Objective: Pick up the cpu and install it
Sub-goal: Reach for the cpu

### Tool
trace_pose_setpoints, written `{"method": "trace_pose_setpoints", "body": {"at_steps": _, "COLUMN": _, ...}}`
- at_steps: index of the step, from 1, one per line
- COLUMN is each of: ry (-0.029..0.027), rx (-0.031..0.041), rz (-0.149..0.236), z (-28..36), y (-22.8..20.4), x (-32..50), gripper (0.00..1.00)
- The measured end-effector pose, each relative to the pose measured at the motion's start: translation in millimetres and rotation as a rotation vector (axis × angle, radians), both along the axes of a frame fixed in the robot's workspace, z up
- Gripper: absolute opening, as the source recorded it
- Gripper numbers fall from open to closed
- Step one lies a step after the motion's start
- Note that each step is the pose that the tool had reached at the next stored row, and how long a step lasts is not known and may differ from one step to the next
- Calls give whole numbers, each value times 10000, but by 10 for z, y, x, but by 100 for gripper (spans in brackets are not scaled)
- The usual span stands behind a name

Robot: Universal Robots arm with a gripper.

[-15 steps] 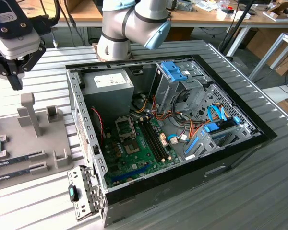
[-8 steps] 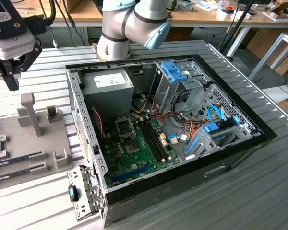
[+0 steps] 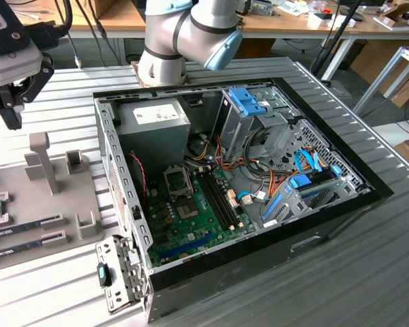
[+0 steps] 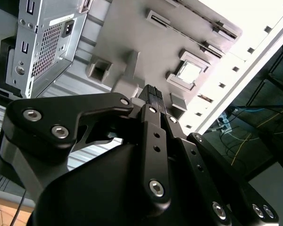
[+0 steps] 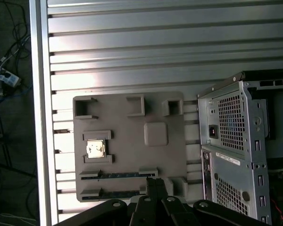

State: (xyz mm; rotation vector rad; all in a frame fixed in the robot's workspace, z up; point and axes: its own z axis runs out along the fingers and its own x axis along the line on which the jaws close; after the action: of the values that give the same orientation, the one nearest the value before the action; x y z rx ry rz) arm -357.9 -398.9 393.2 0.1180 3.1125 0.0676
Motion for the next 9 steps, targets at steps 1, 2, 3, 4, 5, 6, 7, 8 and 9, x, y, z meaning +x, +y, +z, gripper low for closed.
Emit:
{"method": "trace_pose_setpoints", "body": {"at_steps": 1, "ry": -1, "rx": 1, "rz": 0, "z": 0, "y": 0, "x": -7, "gripper": 11}}
{"method": "trace_pose_setpoints", "body": {"at_steps": 2, "ry": 0, "rx": 0, "rz": 0, "z": 0, "y": 0, "x": -12, "gripper": 11}}
{"method": "trace_pose_setpoints", "body": {"at_steps": 3, "ry": -1, "rx": 0, "rz": 0, "z": 0, "y": 0, "x": -17, "gripper": 11}}
{"method": "trace_pose_setpoints", "body": {"at_steps": 4, "ry": 0, "rx": 0, "rz": 1, "z": 0, "y": 0, "x": -21, "gripper": 11}}
{"method": "trace_pose_setpoints", "body": {"at_steps": 5, "ry": 0, "rx": 0, "rz": 0, "z": 0, "y": 0, "x": -28, "gripper": 11}}
{"method": "trace_pose_setpoints", "body": {"at_steps": 6, "ry": 0, "rx": 0, "rz": 0, "z": 0, "y": 0, "x": -32, "gripper": 11}}
{"method": "trace_pose_setpoints", "body": {"at_steps": 7, "ry": 0, "rx": 0, "rz": 0, "z": 0, "y": 0, "x": -40, "gripper": 11}}
{"method": "trace_pose_setpoints", "body": {"at_steps": 8, "ry": 0, "rx": 0, "rz": 0, "z": 0, "y": 0, "x": -45, "gripper": 11}}
{"method": "trace_pose_setpoints", "body": {"at_steps": 9, "ry": 0, "rx": 0, "rz": 0, "z": 0, "y": 0, "x": -49, "gripper": 11}}
